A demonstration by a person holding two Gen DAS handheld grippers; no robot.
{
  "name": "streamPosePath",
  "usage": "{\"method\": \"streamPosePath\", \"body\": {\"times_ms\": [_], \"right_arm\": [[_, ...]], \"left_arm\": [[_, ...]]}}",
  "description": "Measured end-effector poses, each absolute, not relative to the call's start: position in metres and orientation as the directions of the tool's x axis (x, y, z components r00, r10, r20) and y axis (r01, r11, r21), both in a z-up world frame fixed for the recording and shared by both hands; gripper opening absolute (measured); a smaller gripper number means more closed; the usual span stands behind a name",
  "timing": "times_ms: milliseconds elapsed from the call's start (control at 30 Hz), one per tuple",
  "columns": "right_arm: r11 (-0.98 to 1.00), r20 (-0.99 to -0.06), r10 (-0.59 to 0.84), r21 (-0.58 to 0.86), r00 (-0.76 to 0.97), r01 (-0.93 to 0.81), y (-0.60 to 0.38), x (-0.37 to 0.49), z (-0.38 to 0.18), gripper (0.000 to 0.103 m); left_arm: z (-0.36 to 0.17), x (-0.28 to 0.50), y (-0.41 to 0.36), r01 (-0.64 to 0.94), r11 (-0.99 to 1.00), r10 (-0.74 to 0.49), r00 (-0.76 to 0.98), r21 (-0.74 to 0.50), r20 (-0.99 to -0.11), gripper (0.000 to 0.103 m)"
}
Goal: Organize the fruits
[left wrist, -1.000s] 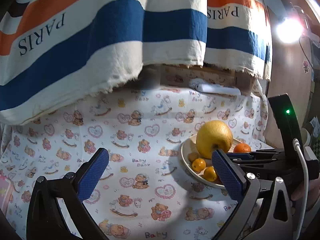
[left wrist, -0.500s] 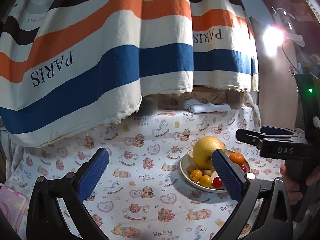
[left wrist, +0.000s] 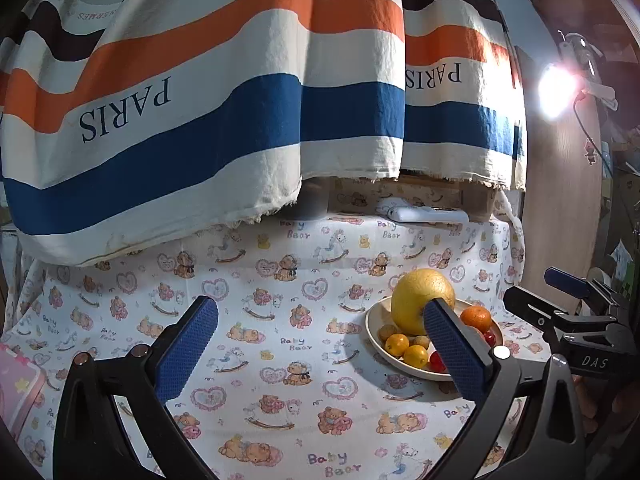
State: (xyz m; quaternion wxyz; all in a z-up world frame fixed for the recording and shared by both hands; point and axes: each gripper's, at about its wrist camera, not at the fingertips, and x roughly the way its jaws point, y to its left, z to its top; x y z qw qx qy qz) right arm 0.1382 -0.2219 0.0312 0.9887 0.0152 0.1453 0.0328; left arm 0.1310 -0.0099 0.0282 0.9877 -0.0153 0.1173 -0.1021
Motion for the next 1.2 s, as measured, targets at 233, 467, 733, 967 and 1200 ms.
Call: {"method": "streamPosePath", "body": {"times_ms": [233,467,733,967,1200], "right_arm": [[0.998,-0.293,0.049,0.037,0.955,-0.04,-0.222,0.139,0.025,0.103],[0.999,-0.325,0.036,0.017,0.945,-0.032,-0.219,0.144,0.023,0.103],[1.0,-0.328,0.023,0.004,0.945,-0.023,-0.218,0.144,0.022,0.103],[1.0,-0.327,0.023,0.004,0.945,-0.023,-0.218,0.144,0.022,0.103],[1.0,-0.328,0.024,0.004,0.945,-0.024,-0.218,0.144,0.022,0.103]], "left_arm": [[0.021,0.13,-0.019,0.22,0.975,-0.219,0.945,-0.023,-0.242,0.102],[0.017,0.14,-0.015,0.203,0.978,-0.21,0.934,-0.053,-0.29,0.102],[0.014,0.143,-0.023,0.175,0.985,-0.168,0.935,-0.006,-0.313,0.102],[0.014,0.142,-0.022,0.177,0.984,-0.17,0.935,-0.007,-0.31,0.102],[0.014,0.143,-0.022,0.179,0.984,-0.172,0.935,-0.006,-0.31,0.102]]}}
